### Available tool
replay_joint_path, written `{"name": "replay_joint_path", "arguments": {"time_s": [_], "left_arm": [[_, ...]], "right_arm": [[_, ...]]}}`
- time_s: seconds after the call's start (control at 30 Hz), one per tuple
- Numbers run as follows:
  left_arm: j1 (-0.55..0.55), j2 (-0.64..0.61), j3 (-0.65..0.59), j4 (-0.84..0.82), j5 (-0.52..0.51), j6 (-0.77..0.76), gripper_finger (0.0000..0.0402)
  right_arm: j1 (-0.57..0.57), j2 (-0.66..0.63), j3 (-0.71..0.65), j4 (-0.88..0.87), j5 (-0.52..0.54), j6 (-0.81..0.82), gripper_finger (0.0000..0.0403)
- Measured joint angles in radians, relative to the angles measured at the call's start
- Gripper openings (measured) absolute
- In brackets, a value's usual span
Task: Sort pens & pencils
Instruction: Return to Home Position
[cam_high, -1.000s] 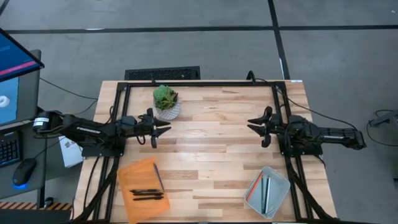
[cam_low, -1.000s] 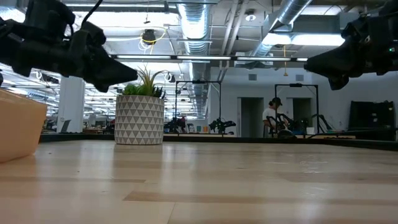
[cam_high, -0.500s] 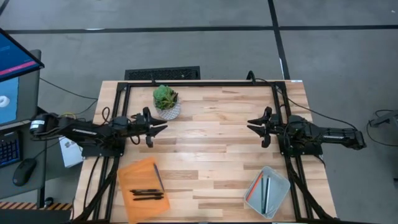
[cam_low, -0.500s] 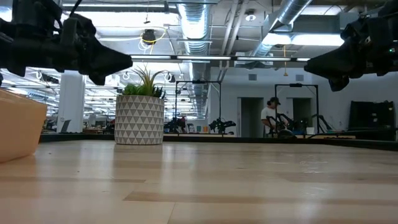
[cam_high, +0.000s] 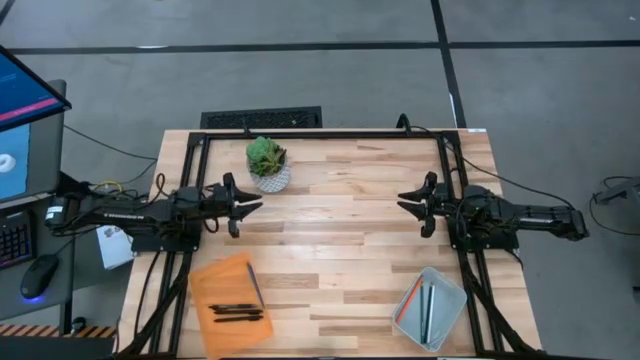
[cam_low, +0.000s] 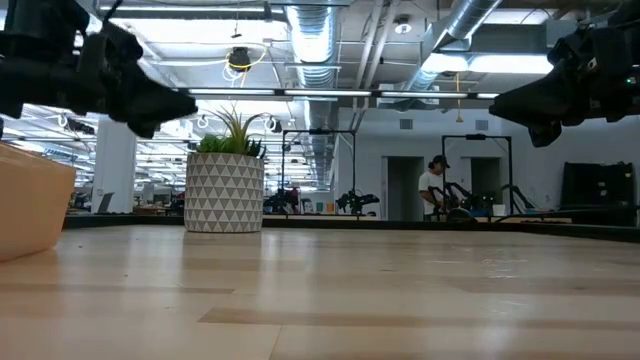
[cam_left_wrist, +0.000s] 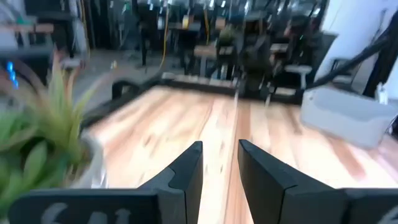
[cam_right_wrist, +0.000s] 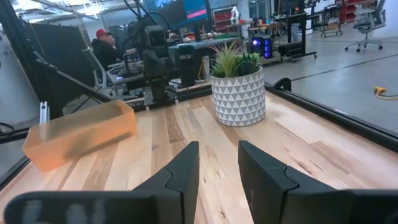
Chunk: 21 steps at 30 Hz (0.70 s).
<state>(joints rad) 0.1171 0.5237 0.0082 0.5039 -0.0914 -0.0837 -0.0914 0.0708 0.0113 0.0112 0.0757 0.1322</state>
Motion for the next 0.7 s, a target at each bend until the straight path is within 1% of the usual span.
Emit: {"name": "replay_joint_path", "arguments": {"time_s": [0.1,0.27,0.4,0.5,0.7], "left_arm": [[0.020,-0.050,0.000,-0.114,0.000,-0.027,0.0092],[0.055,-0.113,-0.001,-0.227,0.001,-0.032,0.0092],[0.073,-0.152,-0.001,-0.311,0.021,-0.033,0.0092],[0.075,-0.176,-0.001,-0.354,0.024,-0.035,0.0092],[0.075,-0.210,-0.002,-0.371,0.041,-0.033,0.0092]], "right_arm": [[0.000,0.000,0.000,0.000,0.000,0.000,0.0134],[0.000,0.000,0.000,0.000,0.000,0.000,0.0134],[0.000,0.000,0.000,0.000,0.000,-0.001,0.0134],[0.000,0.000,0.000,0.000,0.000,-0.005,0.0134],[0.000,0.000,0.000,-0.001,0.000,-0.005,0.0134]]}}
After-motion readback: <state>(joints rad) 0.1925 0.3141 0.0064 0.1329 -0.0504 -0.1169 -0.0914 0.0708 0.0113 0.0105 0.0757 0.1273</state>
